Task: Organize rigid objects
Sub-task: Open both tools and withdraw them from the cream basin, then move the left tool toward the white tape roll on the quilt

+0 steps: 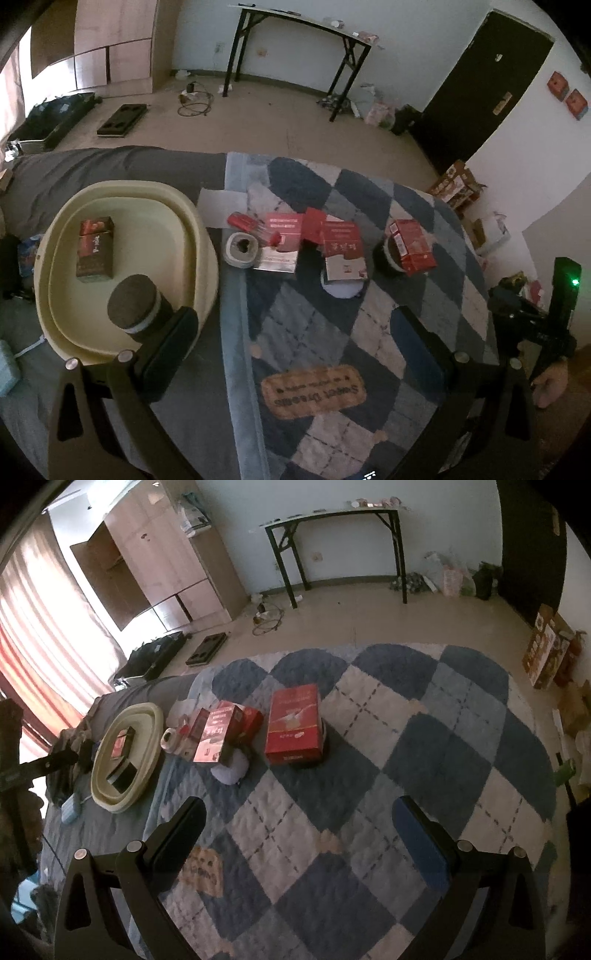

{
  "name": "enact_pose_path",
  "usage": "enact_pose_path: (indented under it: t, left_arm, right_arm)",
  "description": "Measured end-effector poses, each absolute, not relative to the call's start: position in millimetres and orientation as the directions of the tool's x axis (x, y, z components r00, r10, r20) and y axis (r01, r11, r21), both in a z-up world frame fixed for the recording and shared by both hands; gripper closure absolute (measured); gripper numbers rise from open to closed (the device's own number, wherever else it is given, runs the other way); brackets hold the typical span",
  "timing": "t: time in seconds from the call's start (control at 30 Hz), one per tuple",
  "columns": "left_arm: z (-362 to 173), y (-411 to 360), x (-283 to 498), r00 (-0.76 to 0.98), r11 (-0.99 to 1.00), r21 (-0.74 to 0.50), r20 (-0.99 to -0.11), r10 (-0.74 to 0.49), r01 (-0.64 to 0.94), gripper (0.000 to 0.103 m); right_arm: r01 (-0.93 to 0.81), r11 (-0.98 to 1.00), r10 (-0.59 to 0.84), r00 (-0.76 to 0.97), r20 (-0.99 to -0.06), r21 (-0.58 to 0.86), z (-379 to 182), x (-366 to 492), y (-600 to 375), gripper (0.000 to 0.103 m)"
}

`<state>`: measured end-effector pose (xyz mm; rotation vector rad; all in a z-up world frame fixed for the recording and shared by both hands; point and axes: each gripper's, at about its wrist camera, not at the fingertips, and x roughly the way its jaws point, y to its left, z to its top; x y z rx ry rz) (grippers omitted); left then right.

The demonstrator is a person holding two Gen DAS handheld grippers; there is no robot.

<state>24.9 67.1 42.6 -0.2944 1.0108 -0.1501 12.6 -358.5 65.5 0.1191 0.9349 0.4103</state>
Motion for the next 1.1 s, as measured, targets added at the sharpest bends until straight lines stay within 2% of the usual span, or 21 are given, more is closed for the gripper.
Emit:
enact_pose_path:
  t: [1.1]
  left_arm:
    - [41,78,19,0.511,0.939,-0.342,-0.814,-0.277,-0.037,0.0]
  right_arm:
    - [-0.315,0.906,0.411,0.506,-0.758,0.281,72,3,-344,0.0]
